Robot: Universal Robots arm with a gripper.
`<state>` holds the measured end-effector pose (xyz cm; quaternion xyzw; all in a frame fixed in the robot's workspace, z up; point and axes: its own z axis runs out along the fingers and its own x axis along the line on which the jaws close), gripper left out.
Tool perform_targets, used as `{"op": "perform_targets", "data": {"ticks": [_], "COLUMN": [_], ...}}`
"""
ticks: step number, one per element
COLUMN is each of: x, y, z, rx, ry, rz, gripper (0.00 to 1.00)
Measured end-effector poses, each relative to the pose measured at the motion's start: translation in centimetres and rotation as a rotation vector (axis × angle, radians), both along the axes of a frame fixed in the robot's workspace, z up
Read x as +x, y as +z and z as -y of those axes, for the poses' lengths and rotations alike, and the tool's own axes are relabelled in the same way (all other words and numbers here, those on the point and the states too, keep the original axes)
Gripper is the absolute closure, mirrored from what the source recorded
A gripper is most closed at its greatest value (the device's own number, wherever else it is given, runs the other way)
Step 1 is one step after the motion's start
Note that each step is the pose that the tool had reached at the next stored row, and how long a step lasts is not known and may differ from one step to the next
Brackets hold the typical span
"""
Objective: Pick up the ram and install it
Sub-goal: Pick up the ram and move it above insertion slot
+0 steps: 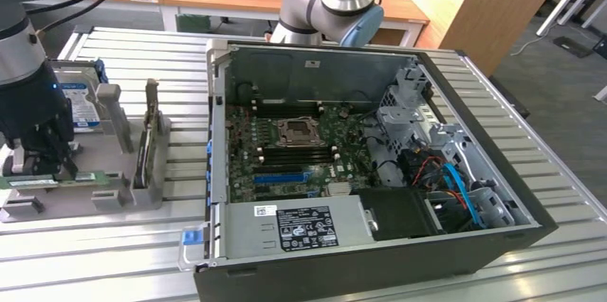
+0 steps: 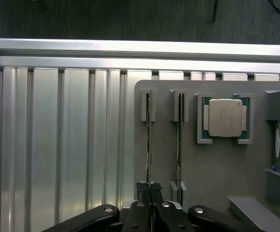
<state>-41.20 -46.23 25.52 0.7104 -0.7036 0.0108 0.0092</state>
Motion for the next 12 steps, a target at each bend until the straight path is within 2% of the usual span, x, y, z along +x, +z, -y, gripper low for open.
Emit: {"op": "perform_targets", "data": {"ticks": [12], "x": [0.2], "y": [3.15], "z": [0.0], "rx": [0.0], "ry": [0.0], "rz": [-0.0001], "gripper": [0.88]}}
